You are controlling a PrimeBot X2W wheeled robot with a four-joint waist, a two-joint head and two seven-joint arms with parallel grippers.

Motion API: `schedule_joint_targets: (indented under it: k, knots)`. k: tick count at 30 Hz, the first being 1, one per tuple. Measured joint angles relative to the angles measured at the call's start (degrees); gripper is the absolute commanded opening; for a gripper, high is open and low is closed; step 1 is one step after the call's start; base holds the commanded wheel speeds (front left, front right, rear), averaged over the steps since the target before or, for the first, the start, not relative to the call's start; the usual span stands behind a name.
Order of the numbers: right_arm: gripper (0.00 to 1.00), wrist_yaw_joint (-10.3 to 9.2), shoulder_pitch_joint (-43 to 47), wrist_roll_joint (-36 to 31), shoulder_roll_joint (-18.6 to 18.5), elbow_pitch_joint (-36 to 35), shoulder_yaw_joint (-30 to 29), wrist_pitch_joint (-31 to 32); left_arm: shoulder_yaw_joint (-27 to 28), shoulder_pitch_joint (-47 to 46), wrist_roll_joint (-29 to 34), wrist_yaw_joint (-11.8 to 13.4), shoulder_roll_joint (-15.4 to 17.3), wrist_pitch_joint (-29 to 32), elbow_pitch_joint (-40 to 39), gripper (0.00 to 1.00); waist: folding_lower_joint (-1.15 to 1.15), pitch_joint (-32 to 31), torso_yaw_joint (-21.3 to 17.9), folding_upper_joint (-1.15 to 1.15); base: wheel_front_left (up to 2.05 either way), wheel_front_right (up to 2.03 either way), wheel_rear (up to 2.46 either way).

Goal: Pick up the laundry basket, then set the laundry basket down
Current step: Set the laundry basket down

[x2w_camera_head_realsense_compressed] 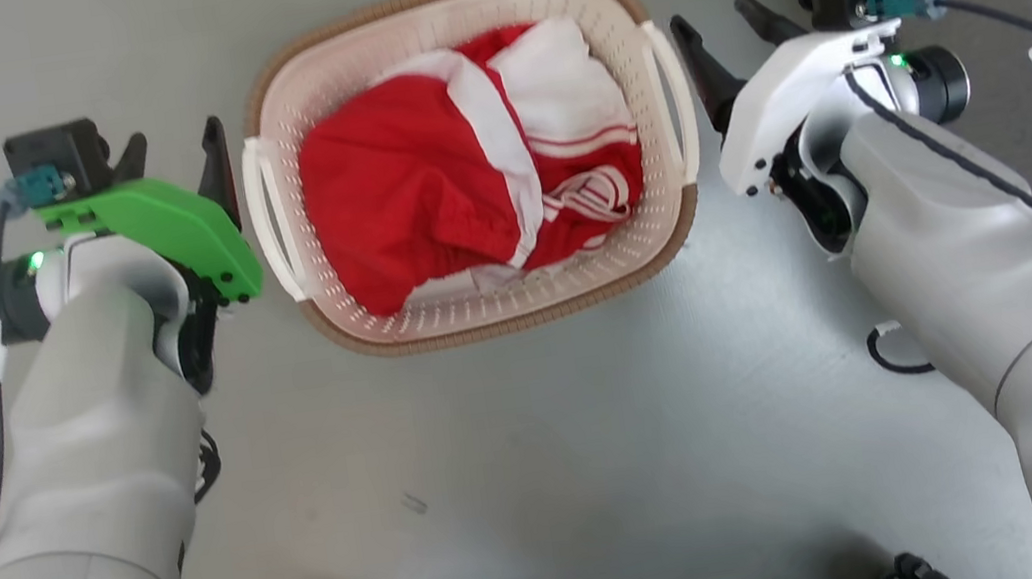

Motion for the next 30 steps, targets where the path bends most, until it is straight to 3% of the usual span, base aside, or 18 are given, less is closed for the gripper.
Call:
schedule_joint_targets:
  k: [7, 15, 22, 30]
  knots:
    - [1.0, -0.27, 2.74, 0.31, 0.0, -0.38, -1.23, -0.2, 0.05, 3.24, -0.02, -0.01, 0.07, -1.23, -1.81, 1.0, 0.0, -5.07, 0.12, 0.0, 0.0, 0.0, 0.0]
    - [1.0, -3.78, 4.77, -0.89, -0.99, -7.56, -4.66, -0.2, 0.54, 6.92, 0.03, -0.01, 0.92, -1.41, -4.71, 1.0, 0.0, -10.98, 0.16, 0.0, 0.0, 0.0, 0.0]
    - [1.0, -5.72, 10.16, -3.58, -2.41, -13.22, -7.08, -0.2, 2.52, 9.66, 2.13, 0.15, 2.89, -1.41, -13.35, 1.0, 0.0, -16.19, 0.0, 0.0, 0.0, 0.0, 0.0]
    - [1.0, -7.83, 16.14, -6.78, -3.02, -20.3, -9.67, -0.2, 5.28, 16.01, 4.11, 2.37, 4.14, -1.41, -21.73, 1.0, 0.0, -21.92, -0.38, 0.0, 0.0, 0.0, 0.0]
